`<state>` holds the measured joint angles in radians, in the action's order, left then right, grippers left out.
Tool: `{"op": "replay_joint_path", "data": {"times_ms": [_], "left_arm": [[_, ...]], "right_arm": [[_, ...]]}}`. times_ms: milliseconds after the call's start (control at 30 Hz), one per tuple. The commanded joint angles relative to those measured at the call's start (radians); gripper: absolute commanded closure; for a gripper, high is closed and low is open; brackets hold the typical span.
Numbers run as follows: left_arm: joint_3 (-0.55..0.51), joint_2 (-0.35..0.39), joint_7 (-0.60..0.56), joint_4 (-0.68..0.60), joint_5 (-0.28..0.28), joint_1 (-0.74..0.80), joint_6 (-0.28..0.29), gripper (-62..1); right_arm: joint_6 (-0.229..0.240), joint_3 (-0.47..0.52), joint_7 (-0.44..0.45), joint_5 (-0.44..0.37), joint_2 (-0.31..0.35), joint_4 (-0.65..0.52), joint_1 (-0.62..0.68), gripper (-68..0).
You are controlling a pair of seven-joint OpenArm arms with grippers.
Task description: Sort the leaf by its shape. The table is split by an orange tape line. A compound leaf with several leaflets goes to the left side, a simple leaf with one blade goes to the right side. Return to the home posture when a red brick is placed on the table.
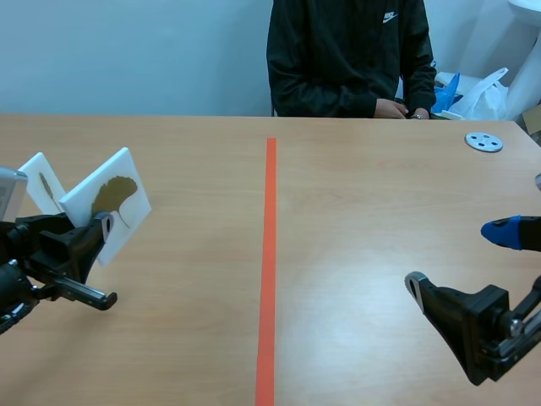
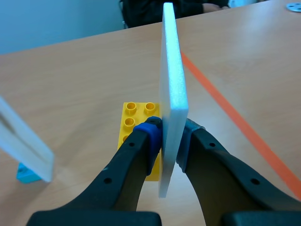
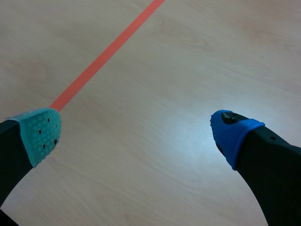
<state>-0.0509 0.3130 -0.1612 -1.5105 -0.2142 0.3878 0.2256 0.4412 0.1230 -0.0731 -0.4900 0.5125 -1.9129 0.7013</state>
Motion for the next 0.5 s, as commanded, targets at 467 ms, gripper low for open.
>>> {"op": "replay_joint_path", "data": {"times_ms": [467], "left_arm": [[-0.075, -0.019, -0.117, 0.293, -0.087, -0.101, -0.073, -3.6]], "right_arm": [[-0.004, 0.013, 0.02, -0.011, 0.008, -0.004, -0.006, -67.9]]}}
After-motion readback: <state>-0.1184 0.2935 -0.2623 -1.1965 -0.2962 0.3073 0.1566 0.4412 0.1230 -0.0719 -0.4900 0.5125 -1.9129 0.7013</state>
